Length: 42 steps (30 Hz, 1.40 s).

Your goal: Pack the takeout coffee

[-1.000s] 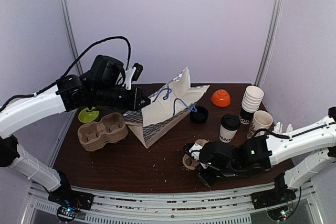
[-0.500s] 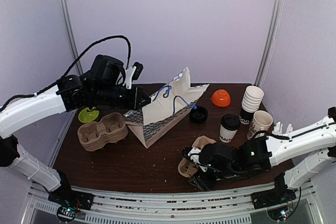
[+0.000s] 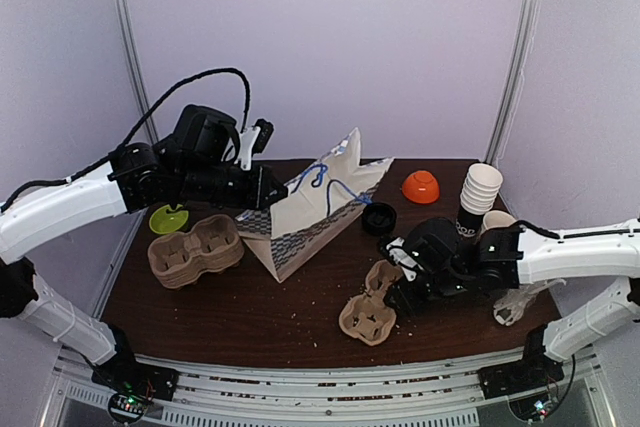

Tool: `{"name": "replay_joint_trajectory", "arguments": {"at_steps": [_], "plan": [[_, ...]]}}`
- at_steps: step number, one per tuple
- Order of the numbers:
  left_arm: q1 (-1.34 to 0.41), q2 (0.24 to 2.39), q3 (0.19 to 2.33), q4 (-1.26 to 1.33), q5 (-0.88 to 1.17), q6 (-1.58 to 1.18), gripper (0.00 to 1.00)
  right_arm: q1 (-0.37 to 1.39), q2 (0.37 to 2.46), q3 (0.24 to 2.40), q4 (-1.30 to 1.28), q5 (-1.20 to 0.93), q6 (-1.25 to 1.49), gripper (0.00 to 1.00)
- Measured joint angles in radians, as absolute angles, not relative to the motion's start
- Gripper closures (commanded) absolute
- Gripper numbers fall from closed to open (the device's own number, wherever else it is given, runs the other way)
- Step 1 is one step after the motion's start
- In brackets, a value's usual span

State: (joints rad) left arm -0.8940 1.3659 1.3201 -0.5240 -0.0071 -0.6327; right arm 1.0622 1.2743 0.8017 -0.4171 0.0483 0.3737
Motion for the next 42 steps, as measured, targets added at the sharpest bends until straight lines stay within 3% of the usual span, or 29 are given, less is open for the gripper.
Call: {"name": "replay_joint_trajectory", "arguments": {"at_steps": [7,14,19,23,34,42], "plan": [[-0.894,1.366,1.316,-0.522,-0.007,-0.626,1.0,1.023,1.383,0.821,-0.412,0.01,0.345,0.52],[-0.894,1.359,1.29,-0.516,-0.016,-0.623,1.0,1.007,1.27,0.796,-0.368,0.031,0.519,0.42],[-0.894,1.356,1.285,-0.517,-0.027,-0.611,1.0,0.987,1.174,0.699,-0.304,0.032,0.718,0.42],[-0.894,1.356,1.285,-0.519,-0.026,-0.601,1.0,0.981,1.169,0.654,-0.292,0.033,0.798,0.49],[-0.894,1.36,1.285,-0.521,-0.022,-0.592,1.0,0.995,1.287,0.816,-0.332,-0.015,0.596,0.52],[-0.894,1.365,1.285,-0.521,-0.023,-0.592,1.0,1.187,1.426,0.944,-0.399,-0.028,0.472,0.5]]}}
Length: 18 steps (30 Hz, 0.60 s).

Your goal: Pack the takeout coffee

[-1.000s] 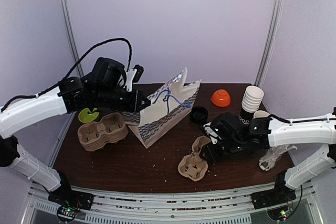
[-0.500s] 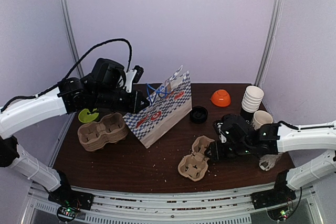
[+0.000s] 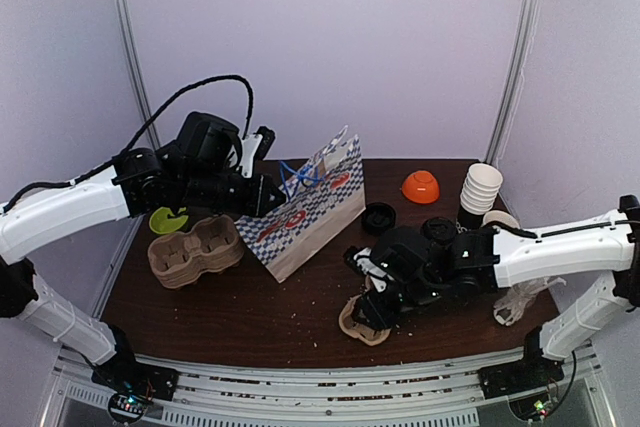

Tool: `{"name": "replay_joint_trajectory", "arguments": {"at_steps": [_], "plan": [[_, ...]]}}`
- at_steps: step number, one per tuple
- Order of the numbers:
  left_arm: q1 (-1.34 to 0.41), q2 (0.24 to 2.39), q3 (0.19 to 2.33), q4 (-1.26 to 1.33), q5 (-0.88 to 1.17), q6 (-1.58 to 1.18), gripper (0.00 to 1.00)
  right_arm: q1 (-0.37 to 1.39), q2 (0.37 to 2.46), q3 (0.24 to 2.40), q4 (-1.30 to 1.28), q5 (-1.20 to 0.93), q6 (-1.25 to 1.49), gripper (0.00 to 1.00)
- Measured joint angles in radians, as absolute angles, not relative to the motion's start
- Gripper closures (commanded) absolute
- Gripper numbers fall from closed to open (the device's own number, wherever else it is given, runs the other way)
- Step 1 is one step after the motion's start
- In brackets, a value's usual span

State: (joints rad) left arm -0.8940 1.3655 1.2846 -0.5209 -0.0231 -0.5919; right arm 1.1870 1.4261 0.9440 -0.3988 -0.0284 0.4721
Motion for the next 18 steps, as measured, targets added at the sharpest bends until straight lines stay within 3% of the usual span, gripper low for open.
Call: {"name": "replay_joint_trajectory", "arguments": {"at_steps": [9,18], "plan": [[-0.894,1.365,1.285,-0.521,-0.022,-0.592,1.0,1.278,1.567,0.966,-0.441,0.03,0.434,0.51],[-0.894,1.365,1.285,-0.521,-0.017,-0.592,1.0,1.283,1.64,0.984,-0.448,0.075,0.417,0.75]]}}
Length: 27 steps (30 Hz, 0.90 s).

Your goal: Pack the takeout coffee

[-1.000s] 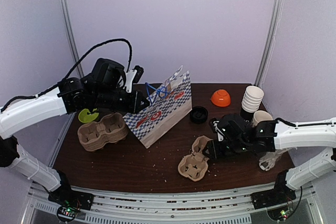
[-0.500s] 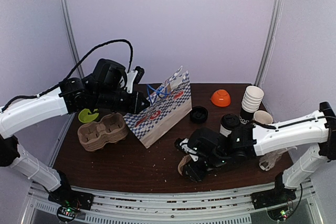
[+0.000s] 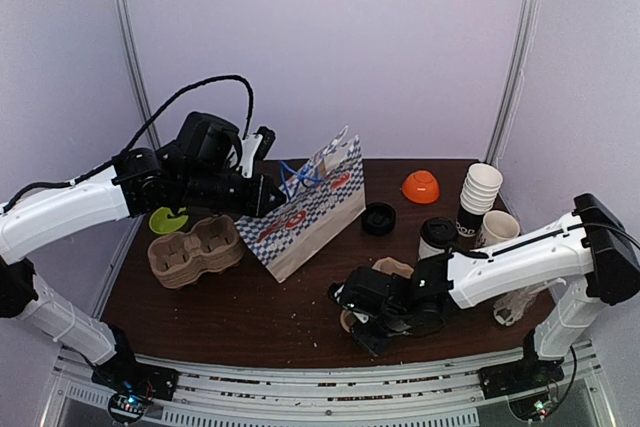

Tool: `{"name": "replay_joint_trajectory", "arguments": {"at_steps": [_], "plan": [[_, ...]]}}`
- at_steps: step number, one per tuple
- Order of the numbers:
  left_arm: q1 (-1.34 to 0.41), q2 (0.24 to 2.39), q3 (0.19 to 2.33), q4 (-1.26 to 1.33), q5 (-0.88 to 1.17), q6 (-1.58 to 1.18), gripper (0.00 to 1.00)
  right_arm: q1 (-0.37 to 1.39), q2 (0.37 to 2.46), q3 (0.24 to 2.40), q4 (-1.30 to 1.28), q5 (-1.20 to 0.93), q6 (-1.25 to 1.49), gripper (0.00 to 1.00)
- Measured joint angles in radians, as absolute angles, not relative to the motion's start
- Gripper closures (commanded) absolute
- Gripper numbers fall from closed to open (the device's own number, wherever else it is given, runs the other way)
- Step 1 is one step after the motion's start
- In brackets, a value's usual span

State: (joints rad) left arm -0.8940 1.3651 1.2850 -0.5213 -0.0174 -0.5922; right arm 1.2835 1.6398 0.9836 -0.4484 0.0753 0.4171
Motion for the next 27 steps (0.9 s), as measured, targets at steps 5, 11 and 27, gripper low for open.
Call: {"name": "replay_joint_trajectory", "arguments": {"at_steps": [5,11,27], "plan": [[-0.894,1.365,1.285,-0.521,-0.015,-0.593,1.0,1.29,1.638,1.0,-0.459,0.08,0.413,0.92],[-0.894,1.365,1.289,-0.521,-0.014,-0.593,1.0,1.291,1.555,1.032,-0.517,0.082,0.424,1.0],[-0.894,1.386,1.372,-0.552,-0.059,-0.584,1.0,1.292,1.225,1.485,-0.936,0.133,0.425,1.0]]}}
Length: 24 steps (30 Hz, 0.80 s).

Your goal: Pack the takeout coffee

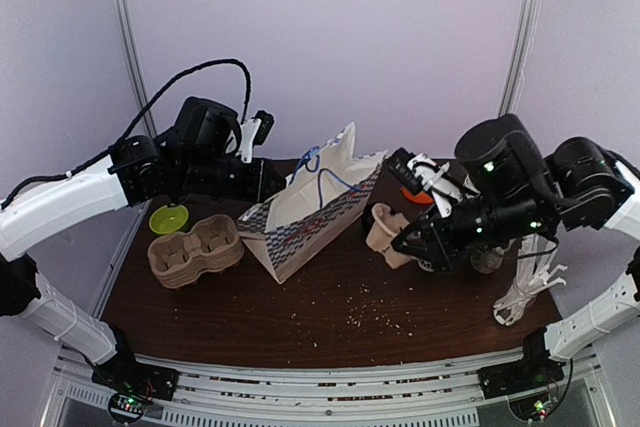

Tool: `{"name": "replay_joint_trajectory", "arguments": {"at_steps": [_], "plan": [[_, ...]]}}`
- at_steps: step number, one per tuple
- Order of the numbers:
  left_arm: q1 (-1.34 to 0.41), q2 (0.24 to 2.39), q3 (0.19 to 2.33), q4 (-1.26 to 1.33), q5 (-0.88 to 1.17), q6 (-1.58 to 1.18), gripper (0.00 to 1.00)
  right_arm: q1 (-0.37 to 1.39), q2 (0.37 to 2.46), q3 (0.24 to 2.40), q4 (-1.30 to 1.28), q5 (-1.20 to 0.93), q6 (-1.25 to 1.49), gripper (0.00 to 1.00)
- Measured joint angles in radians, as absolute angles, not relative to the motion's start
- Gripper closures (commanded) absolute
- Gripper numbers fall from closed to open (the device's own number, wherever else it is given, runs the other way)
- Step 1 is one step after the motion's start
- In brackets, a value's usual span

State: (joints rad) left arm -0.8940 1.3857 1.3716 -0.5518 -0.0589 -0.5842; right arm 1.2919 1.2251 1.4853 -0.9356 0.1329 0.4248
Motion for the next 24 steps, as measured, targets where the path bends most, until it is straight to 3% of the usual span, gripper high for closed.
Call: {"name": "replay_joint_trajectory", "arguments": {"at_steps": [18,24], "plan": [[-0.933,1.428,1.426,-0.599,-0.062,-0.578,1.0,1.292,1.288,2.195,-1.233,0.223,0.356,1.0],[-0.933,1.428,1.492,-0.602,-0.037,-0.598,1.0,1.292,1.316,2.244,-1.199,0.164,0.316,1.0]]}}
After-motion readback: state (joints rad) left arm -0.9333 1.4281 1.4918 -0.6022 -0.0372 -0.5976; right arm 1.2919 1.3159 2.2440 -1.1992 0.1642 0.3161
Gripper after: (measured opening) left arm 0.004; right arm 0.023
